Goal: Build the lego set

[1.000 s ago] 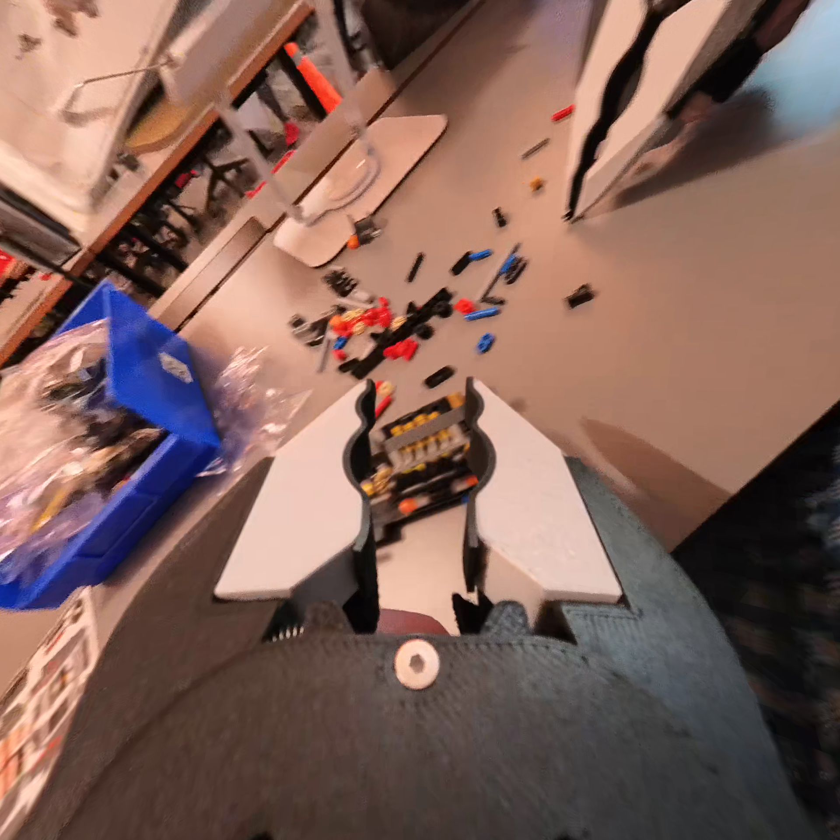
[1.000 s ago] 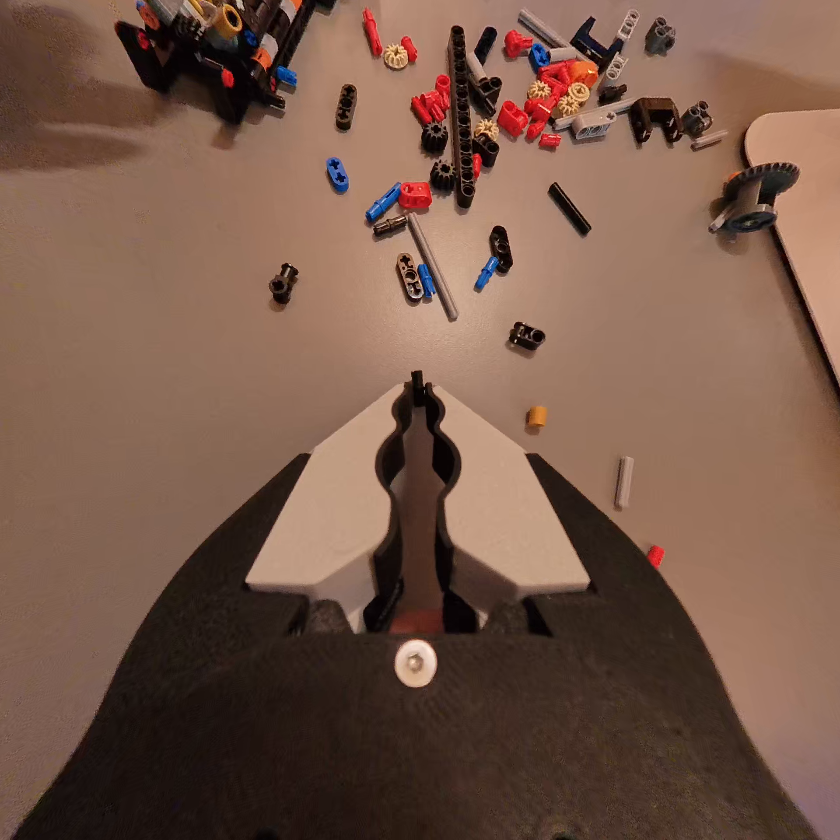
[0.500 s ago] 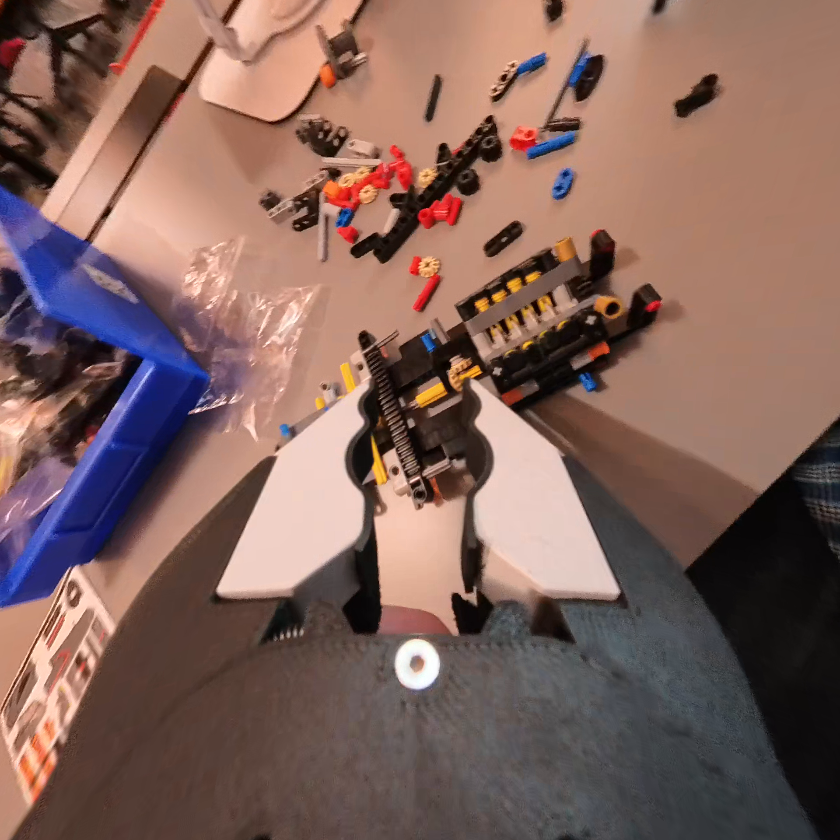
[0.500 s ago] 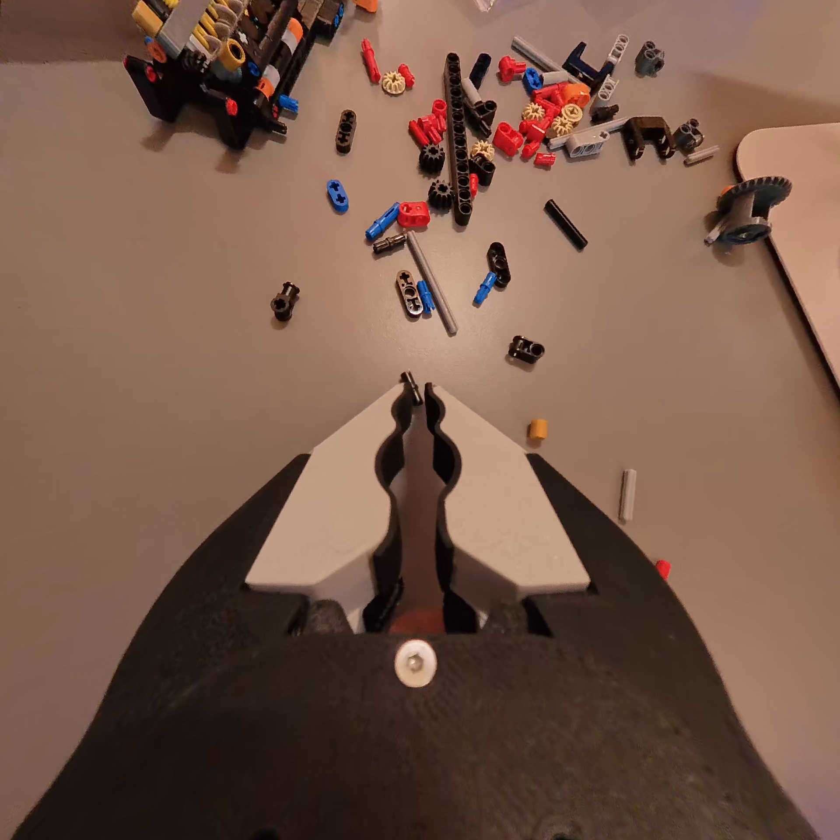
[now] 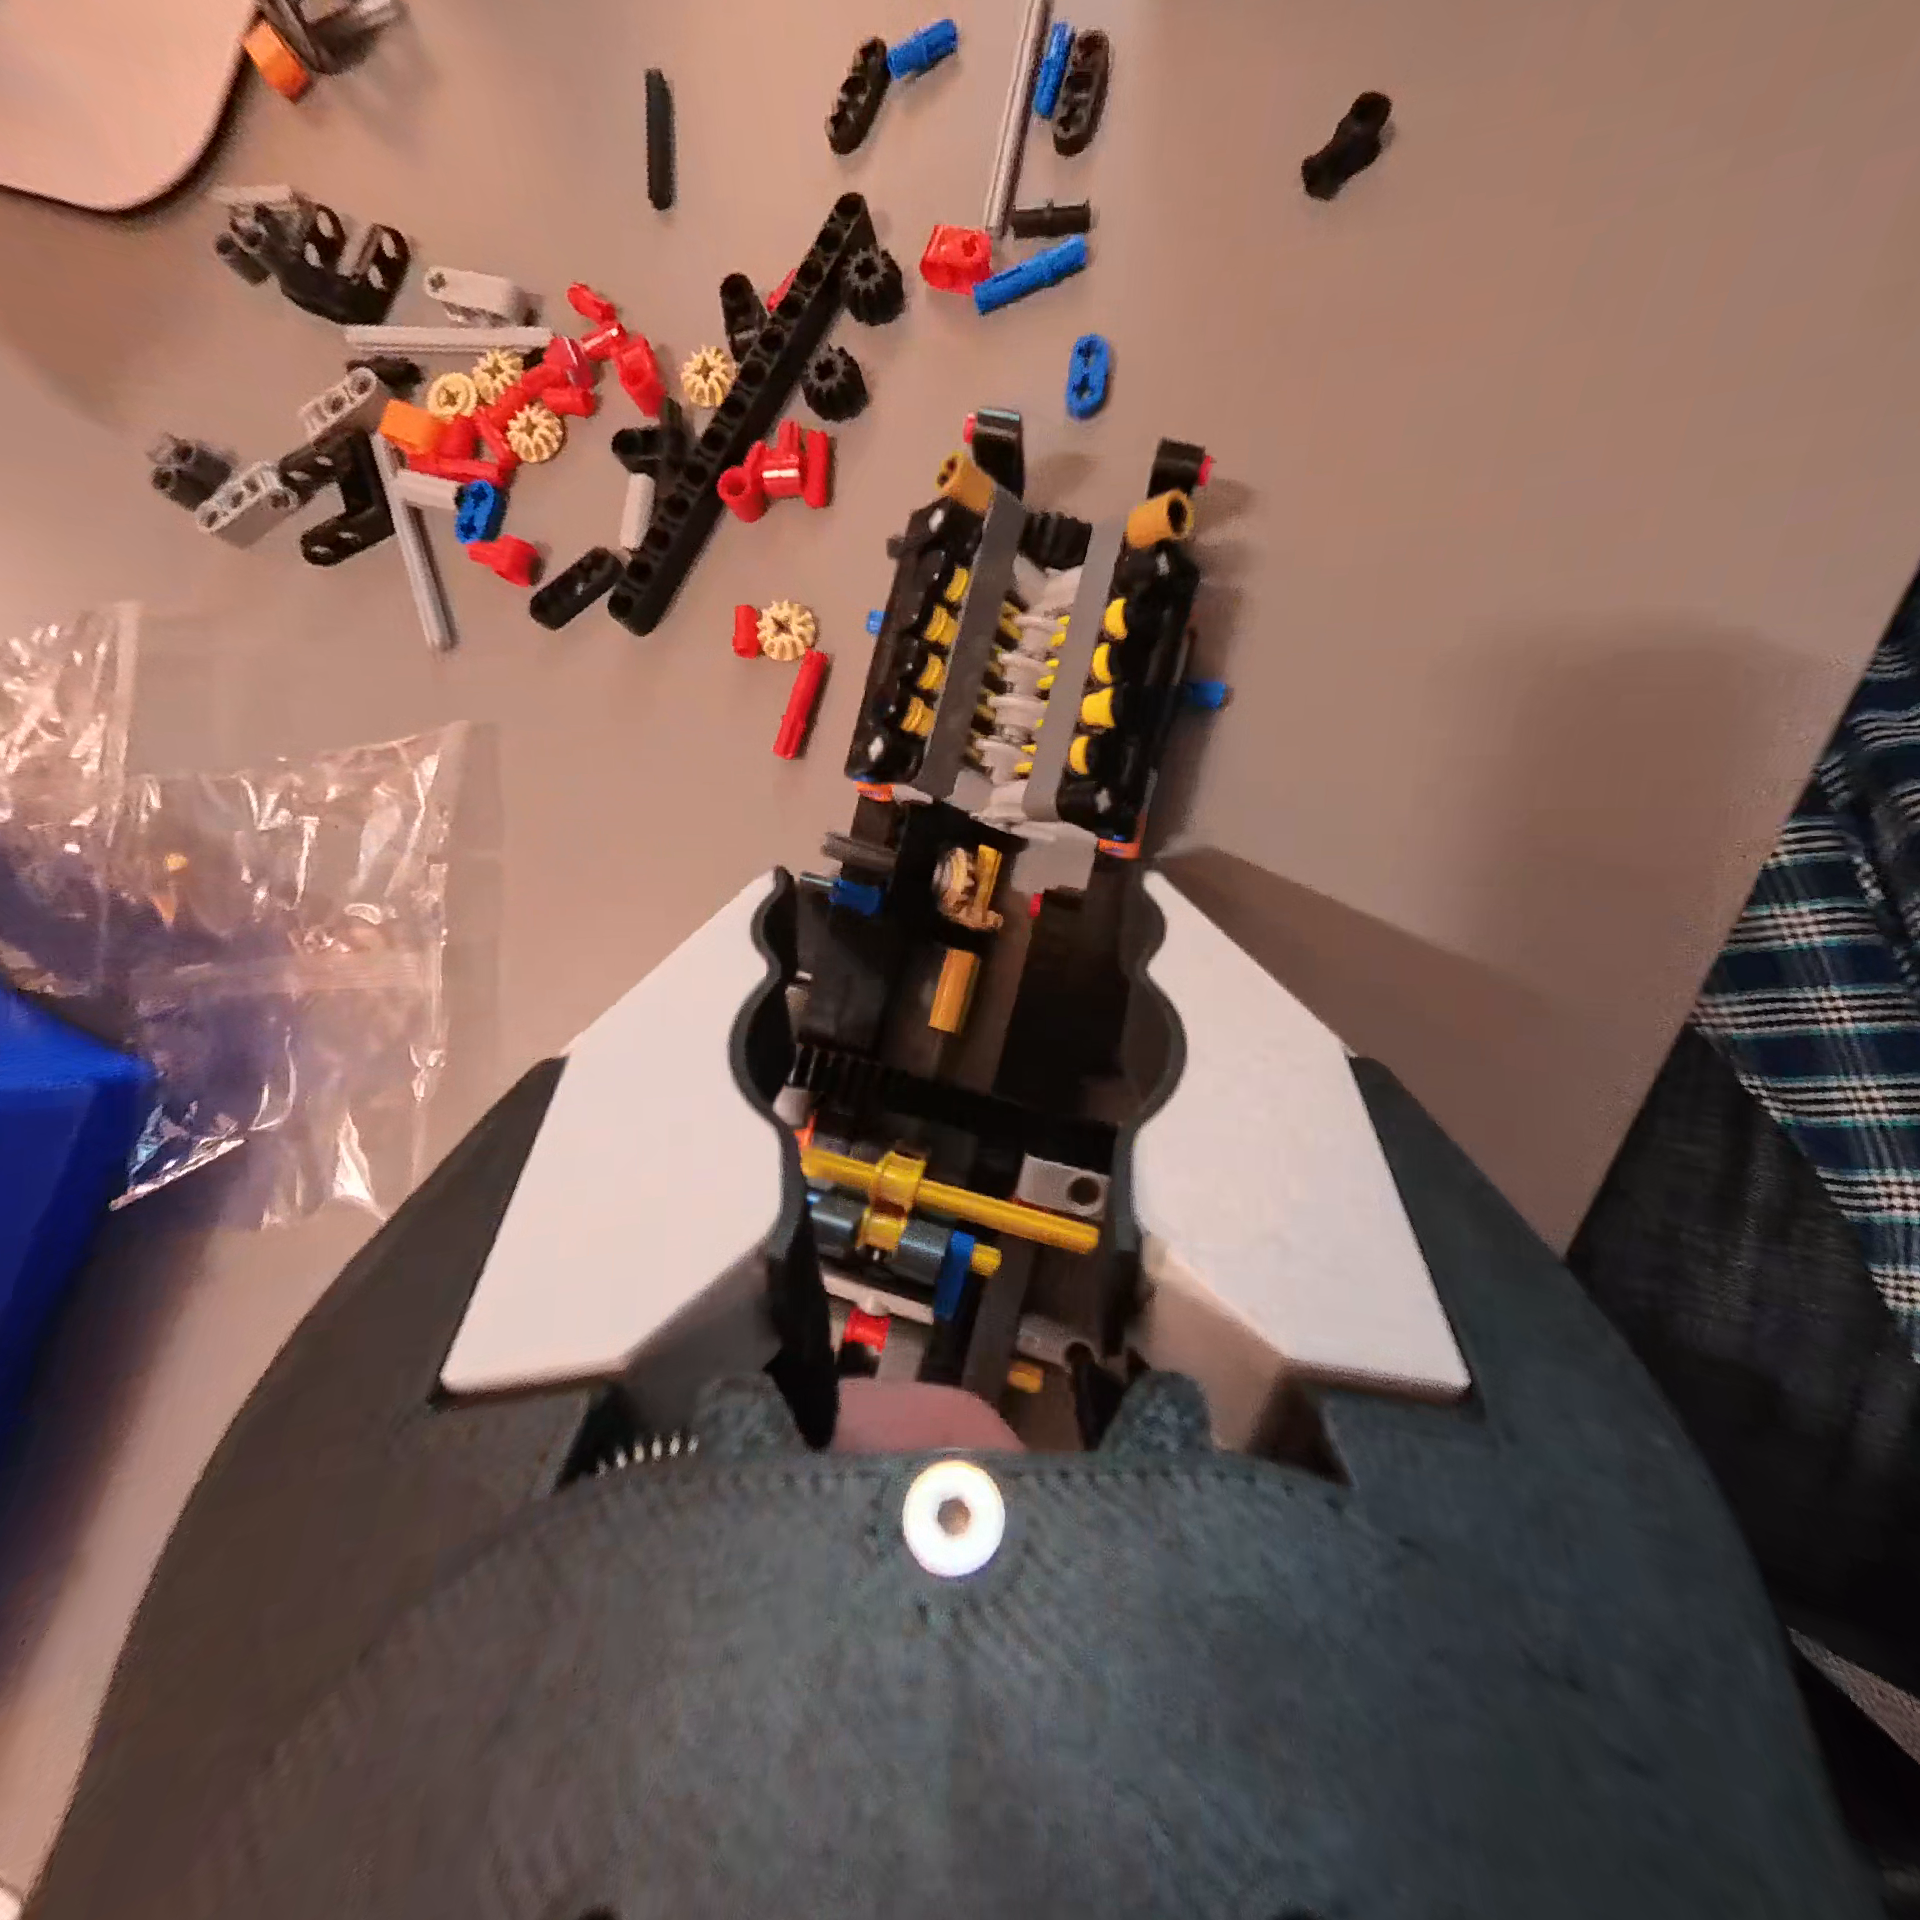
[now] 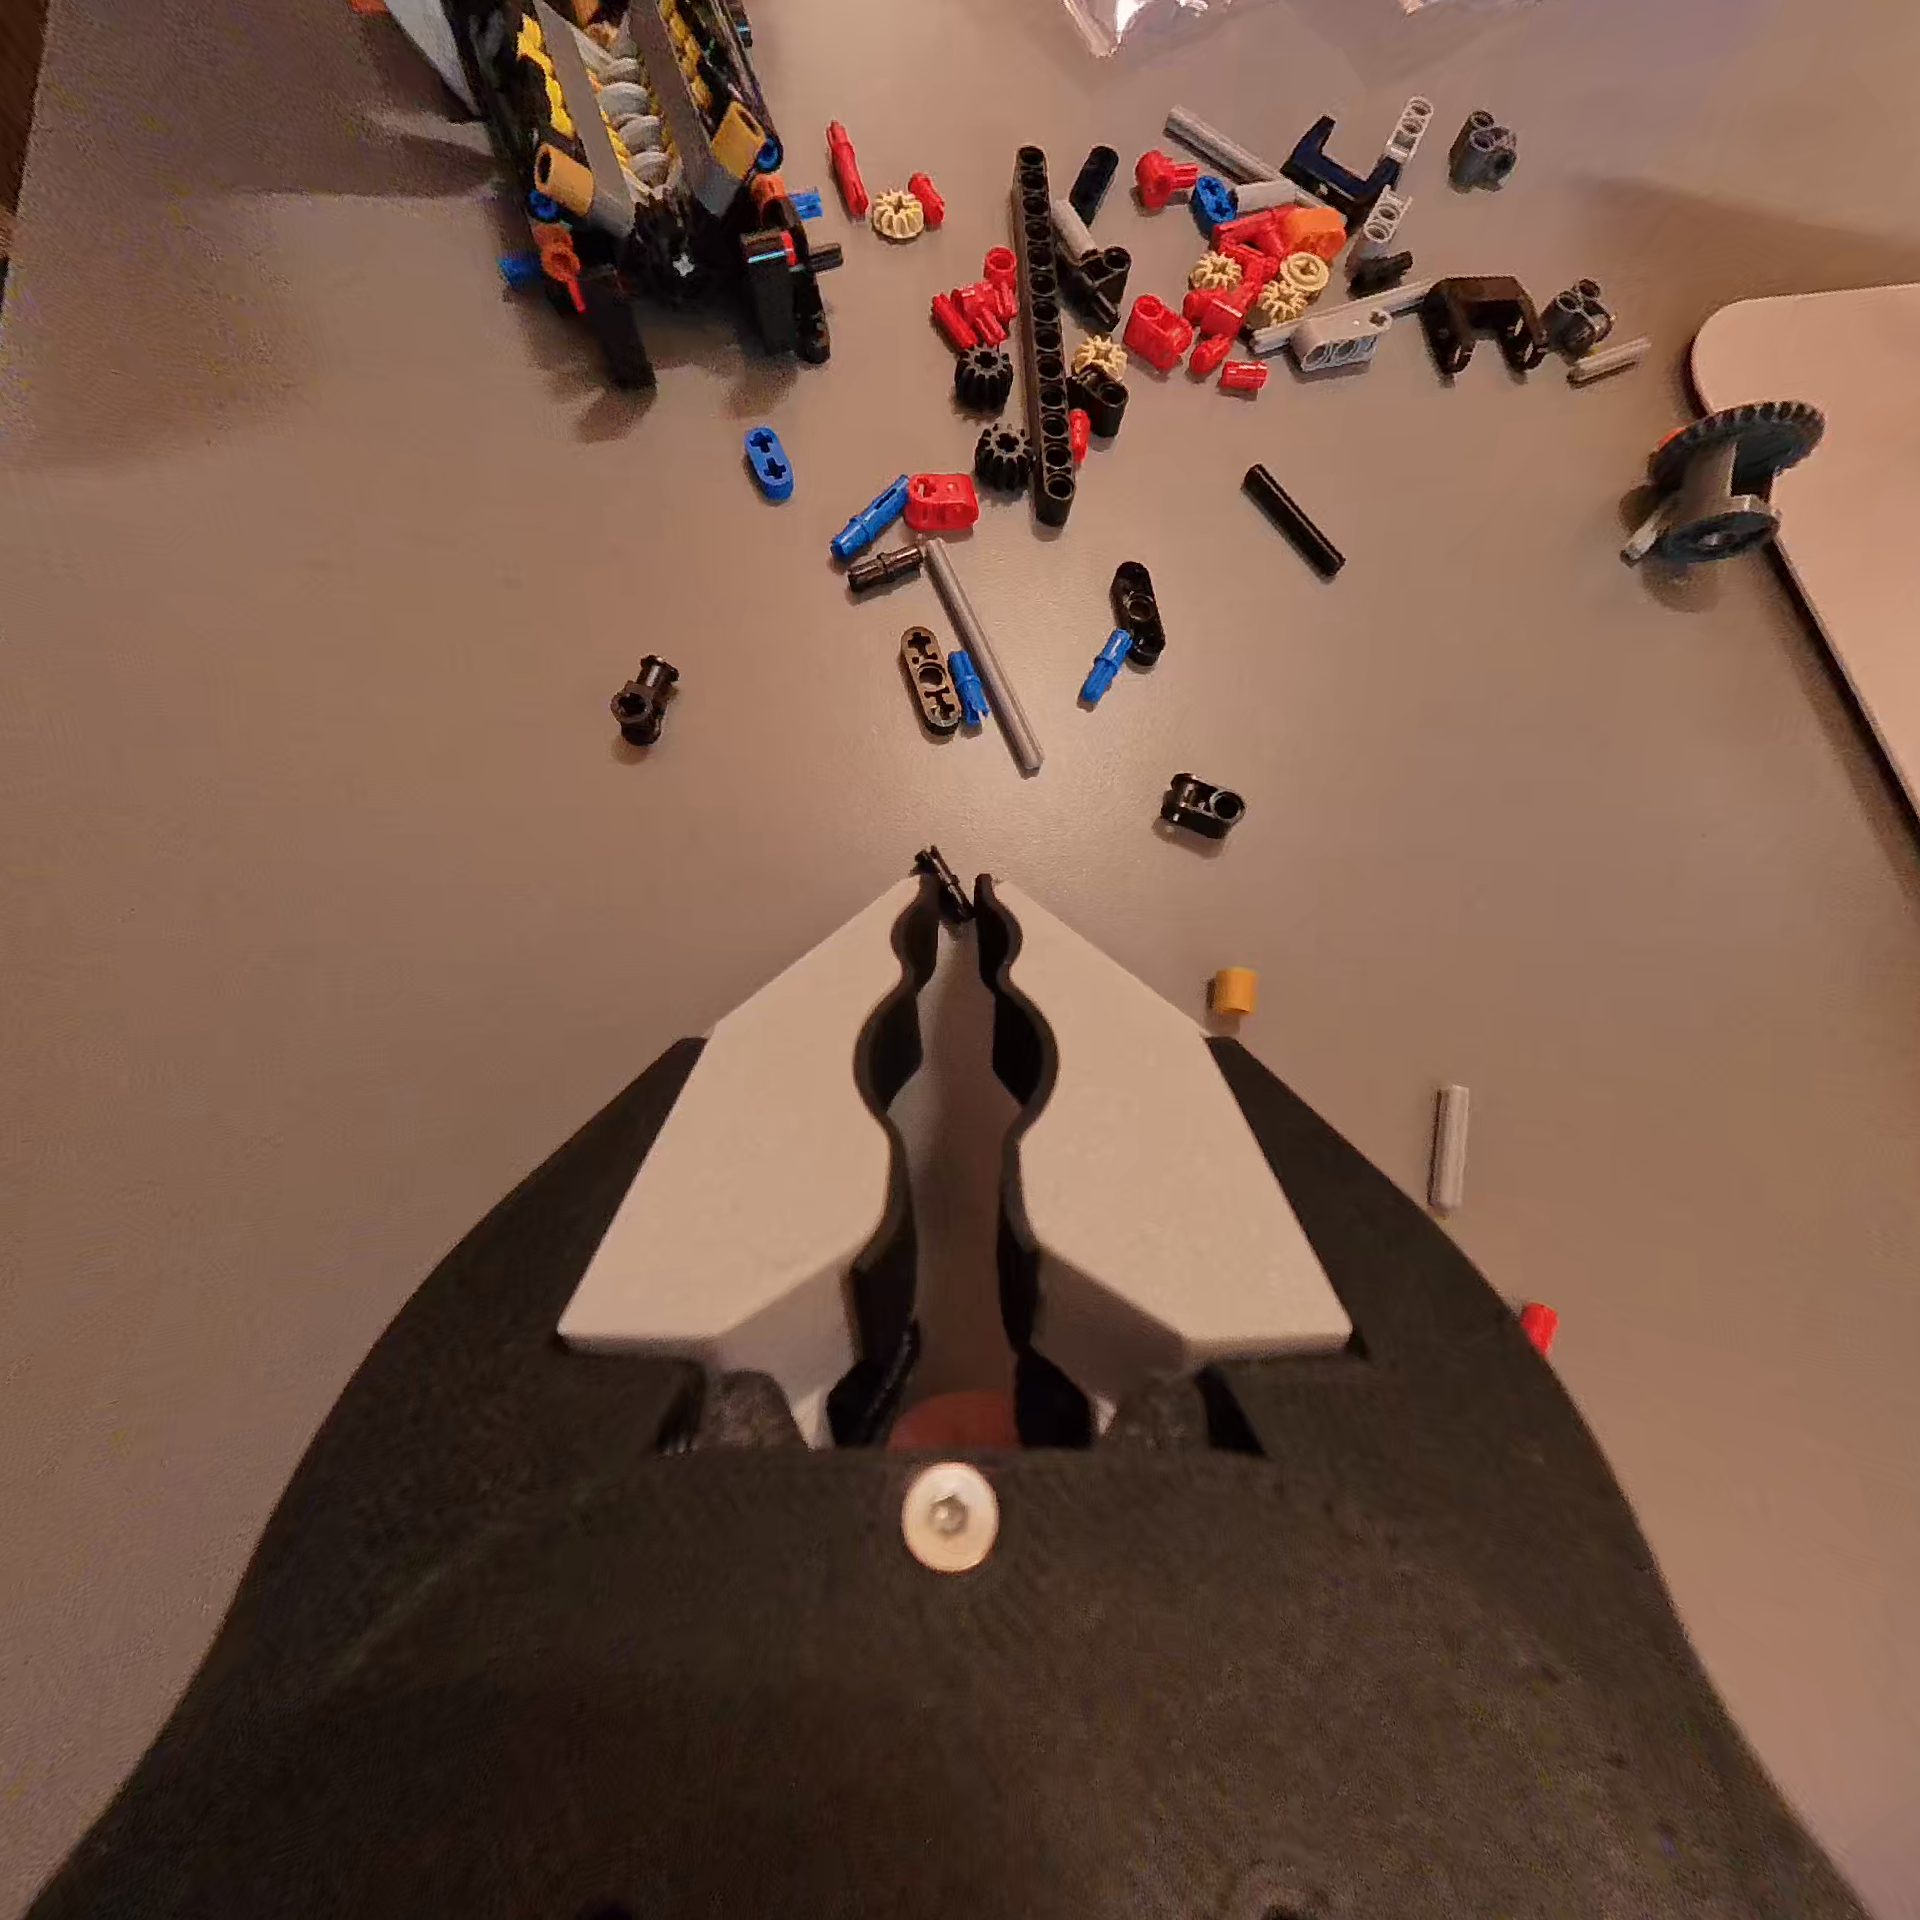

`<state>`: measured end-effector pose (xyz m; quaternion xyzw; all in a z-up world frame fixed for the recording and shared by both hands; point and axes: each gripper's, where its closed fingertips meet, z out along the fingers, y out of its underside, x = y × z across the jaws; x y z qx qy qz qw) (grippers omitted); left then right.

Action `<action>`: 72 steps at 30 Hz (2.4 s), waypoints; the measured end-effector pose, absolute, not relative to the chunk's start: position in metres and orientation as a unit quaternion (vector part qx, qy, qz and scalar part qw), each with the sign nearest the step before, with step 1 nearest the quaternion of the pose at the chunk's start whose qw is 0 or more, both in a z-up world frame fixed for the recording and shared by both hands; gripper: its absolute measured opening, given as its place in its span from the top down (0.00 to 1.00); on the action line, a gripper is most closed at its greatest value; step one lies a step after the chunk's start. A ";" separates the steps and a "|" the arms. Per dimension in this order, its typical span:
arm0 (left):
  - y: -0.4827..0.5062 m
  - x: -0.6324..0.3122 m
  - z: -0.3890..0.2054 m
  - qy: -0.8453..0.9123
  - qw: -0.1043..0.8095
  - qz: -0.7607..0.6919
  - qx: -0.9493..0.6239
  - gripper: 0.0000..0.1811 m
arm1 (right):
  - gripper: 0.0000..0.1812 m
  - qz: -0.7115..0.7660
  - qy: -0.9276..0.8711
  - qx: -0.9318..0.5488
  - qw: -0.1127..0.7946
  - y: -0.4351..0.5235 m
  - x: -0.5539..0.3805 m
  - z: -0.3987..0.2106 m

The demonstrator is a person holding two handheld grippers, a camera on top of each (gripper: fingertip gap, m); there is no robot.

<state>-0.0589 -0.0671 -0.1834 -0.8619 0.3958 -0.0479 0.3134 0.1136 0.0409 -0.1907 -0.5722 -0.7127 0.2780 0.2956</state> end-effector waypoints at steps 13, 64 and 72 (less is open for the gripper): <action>-0.067 -0.058 -0.180 0.389 0.349 0.006 -0.852 0.79 | 0.97 0.283 -0.709 -0.571 0.301 0.041 0.114 -0.189; -0.078 -0.061 -0.195 0.441 0.236 -0.065 -0.864 0.60 | 0.94 0.300 -0.709 -0.565 0.299 0.038 0.115 -0.188; -0.079 -0.065 -0.193 0.433 0.253 -0.054 -0.863 0.61 | 0.93 0.306 -0.710 -0.561 0.296 0.034 0.114 -0.186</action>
